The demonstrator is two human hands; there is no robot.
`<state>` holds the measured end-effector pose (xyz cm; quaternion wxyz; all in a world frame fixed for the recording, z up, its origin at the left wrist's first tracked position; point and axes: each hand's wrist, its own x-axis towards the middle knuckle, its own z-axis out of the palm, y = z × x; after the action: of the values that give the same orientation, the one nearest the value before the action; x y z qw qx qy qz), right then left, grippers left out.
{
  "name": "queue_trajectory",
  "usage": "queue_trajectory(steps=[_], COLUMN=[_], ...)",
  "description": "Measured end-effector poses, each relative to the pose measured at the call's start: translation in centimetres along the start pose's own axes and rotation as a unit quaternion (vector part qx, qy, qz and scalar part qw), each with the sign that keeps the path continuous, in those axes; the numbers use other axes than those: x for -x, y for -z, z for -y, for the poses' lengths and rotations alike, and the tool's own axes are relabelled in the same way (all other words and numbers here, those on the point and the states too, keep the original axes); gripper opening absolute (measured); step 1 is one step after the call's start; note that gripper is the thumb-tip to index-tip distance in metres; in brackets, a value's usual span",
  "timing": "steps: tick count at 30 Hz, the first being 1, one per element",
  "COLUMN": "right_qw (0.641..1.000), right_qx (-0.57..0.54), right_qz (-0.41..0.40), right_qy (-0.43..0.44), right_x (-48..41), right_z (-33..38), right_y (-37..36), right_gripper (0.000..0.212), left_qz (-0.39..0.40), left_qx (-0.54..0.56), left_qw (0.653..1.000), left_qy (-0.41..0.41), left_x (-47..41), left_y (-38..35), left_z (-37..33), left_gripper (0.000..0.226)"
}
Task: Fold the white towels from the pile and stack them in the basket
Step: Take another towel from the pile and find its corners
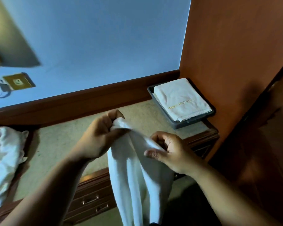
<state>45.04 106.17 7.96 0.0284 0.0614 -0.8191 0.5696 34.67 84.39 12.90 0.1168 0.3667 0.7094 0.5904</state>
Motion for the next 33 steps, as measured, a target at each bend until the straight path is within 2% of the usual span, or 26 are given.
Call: queue_trajectory(steps=[2, 4, 7, 10, 11, 13, 15, 17, 18, 19, 20, 21, 23, 25, 27, 29, 31, 33], right_qw=[0.992, 0.984, 0.983, 0.979, 0.978, 0.985, 0.991, 0.988, 0.986, 0.985, 0.983, 0.982, 0.973, 0.946, 0.927, 0.933, 0.932, 0.932], right_qx=[0.051, 0.054, 0.059, 0.047, 0.062, 0.086, 0.105, 0.113, 0.108, 0.097, 0.092, 0.107, 0.205, 0.321, 0.339, 0.268, 0.233, 0.222], right_qz=[0.064, 0.088, 0.011, -0.114, -0.138, -0.133, -0.085, -0.064, -0.059, -0.055, -0.048, -0.045, -0.024, 0.041, 0.077, 0.035, -0.046, -0.133], right_qy=[-0.098, -0.149, -0.171, -0.163, -0.142, -0.071, 0.003, 0.088, 0.116, 0.135, 0.148, 0.152, 0.100, -0.023, -0.142, -0.235, -0.274, -0.252], right_x=[0.9, 1.9, 2.6, 2.3, 2.0, 1.3, 0.9, 0.3, 0.1, 0.0, -0.1, -0.2, -0.3, -0.1, 1.1, 2.6, 3.9, 4.3], right_z=[-4.0, -8.1, -11.7, -11.7, -11.1, -8.5, -4.8, -1.4, 0.1, 1.1, 1.7, 1.8, 0.8, -1.8, -6.2, -10.8, -13.6, -14.5], right_y=[-1.4, -2.4, -1.8, -0.6, -0.4, -0.5, -1.1, -1.9, -2.2, -2.3, -2.2, -2.0, -1.5, -1.2, -1.7, -2.1, -2.0, -1.2], right_gripper=[0.026, 0.011, 0.014, 0.030, 0.030, 0.025, 0.019, 0.005, 0.004, 0.007, 0.011, 0.015, 0.024, 0.018, 0.025, 0.021, 0.005, 0.021], left_qz=[-0.054, -0.140, -0.272, -0.319, -0.300, -0.170, -0.019, 0.064, 0.077, 0.066, 0.036, -0.007, -0.097, -0.139, -0.179, -0.265, -0.337, -0.348], left_qx=[-0.082, -0.134, -0.179, -0.265, -0.301, -0.360, -0.328, -0.291, -0.288, -0.286, -0.283, -0.276, -0.239, -0.193, -0.152, -0.126, -0.134, -0.172], left_qw=[0.995, 0.981, 0.945, 0.908, 0.900, 0.905, 0.920, 0.927, 0.933, 0.940, 0.947, 0.953, 0.959, 0.965, 0.969, 0.954, 0.929, 0.915], left_qy=[-0.027, -0.016, 0.014, 0.067, 0.094, 0.150, 0.213, 0.225, 0.202, 0.171, 0.146, 0.127, 0.118, 0.110, 0.080, 0.064, 0.075, 0.113], left_x=[-0.1, 0.1, 1.1, 2.6, 3.1, 4.1, 5.1, 5.6, 5.6, 5.4, 5.2, 5.1, 4.8, 4.6, 4.4, 4.1, 4.4, 5.0], left_y=[0.7, 1.8, 4.0, 4.7, 4.4, 2.9, 0.5, -2.0, -2.9, -3.4, -3.4, -3.1, -1.9, -1.0, -0.5, 0.7, 2.6, 4.0], left_z=[-1.2, -1.5, -1.3, -0.7, -0.4, 0.5, 1.5, 2.5, 2.8, 2.9, 2.7, 2.2, 0.8, -1.1, -2.7, -3.3, -3.2, -2.8], left_gripper=[0.019, 0.017, 0.017, 0.030, 0.034, 0.030, 0.047, 0.069, 0.060, 0.038, 0.019, 0.012, 0.020, 0.024, 0.023, 0.024, 0.025, 0.024])
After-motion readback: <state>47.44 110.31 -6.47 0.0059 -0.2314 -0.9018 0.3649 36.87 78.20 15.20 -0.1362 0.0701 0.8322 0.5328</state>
